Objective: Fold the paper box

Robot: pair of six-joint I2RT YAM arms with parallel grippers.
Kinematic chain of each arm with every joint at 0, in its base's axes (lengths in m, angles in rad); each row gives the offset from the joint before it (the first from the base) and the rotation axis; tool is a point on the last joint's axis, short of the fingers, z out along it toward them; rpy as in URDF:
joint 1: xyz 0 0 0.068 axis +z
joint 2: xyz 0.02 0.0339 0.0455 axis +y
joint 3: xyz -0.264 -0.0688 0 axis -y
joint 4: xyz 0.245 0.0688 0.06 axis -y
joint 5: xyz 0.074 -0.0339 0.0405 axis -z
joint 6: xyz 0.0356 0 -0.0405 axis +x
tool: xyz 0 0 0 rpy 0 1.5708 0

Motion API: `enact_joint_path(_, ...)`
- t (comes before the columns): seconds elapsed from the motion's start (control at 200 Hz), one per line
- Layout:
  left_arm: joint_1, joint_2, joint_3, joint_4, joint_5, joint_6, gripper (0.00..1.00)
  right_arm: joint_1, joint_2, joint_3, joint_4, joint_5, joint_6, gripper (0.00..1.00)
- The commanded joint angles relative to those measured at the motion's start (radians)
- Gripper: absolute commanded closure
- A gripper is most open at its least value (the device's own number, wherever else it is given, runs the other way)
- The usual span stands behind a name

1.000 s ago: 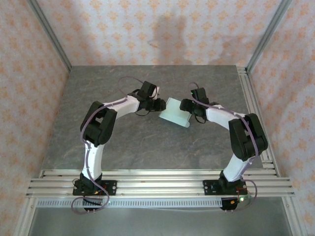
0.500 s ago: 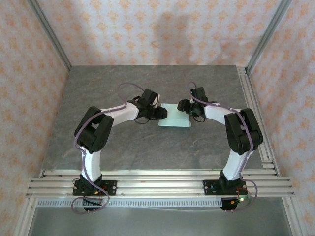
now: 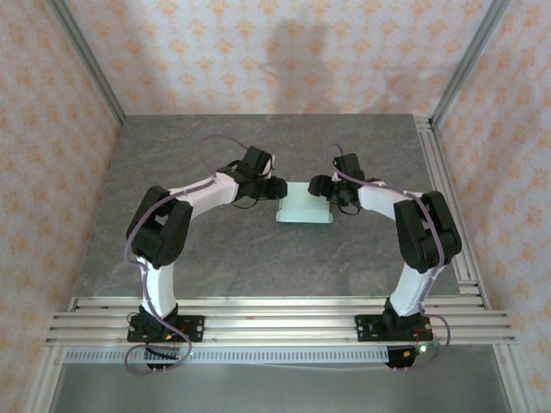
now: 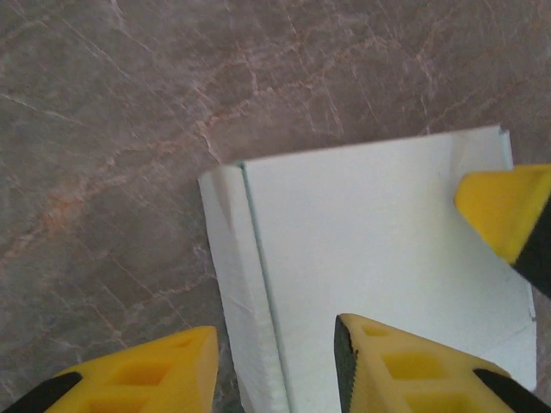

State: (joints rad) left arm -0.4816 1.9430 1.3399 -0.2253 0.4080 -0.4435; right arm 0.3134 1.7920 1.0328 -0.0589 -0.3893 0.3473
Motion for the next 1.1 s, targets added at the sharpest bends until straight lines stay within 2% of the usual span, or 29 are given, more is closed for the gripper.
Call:
enact_joint_path(0.0, 0.01, 0.035, 0.025, -0.036, 0.001, 0.032, 0.62, 0.003, -0.04, -0.019, 0.01, 0.021, -0.006, 0.29)
enact_joint_path(0.065, 0.011, 0.045, 0.025, -0.035, 0.012, 0.031, 0.62, 0.003, -0.042, -0.02, 0.005, 0.026, -0.005, 0.29)
enact_joint_path(0.165, 0.01, 0.055, 0.028, -0.031, 0.017, 0.032, 0.7, 0.002, -0.047, -0.019, 0.002, 0.028, -0.005, 0.29)
enact_joint_path(0.315, 0.011, 0.068, 0.028, -0.034, 0.027, 0.036, 0.72, 0.002, -0.06, -0.019, -0.006, 0.031, -0.015, 0.29)
enact_joint_path(0.415, 0.014, 0.066, 0.018, -0.034, 0.026, 0.037, 0.78, 0.002, -0.073, -0.021, -0.015, 0.04, -0.022, 0.29)
enact_joint_path(0.726, 0.04, 0.056, -0.031, -0.007, 0.042, 0.034, 0.87, 0.002, -0.101, -0.035, -0.012, 0.05, -0.015, 0.27)
enact_joint_path(0.916, 0.059, 0.065, -0.057, 0.012, 0.061, 0.041, 0.9, 0.0, -0.121, -0.079, 0.05, -0.003, 0.005, 0.17)
enact_joint_path(1.091, 0.064, 0.07, -0.068, 0.018, 0.061, 0.046, 0.92, -0.038, -0.129, -0.154, 0.196, -0.141, 0.114, 0.16)
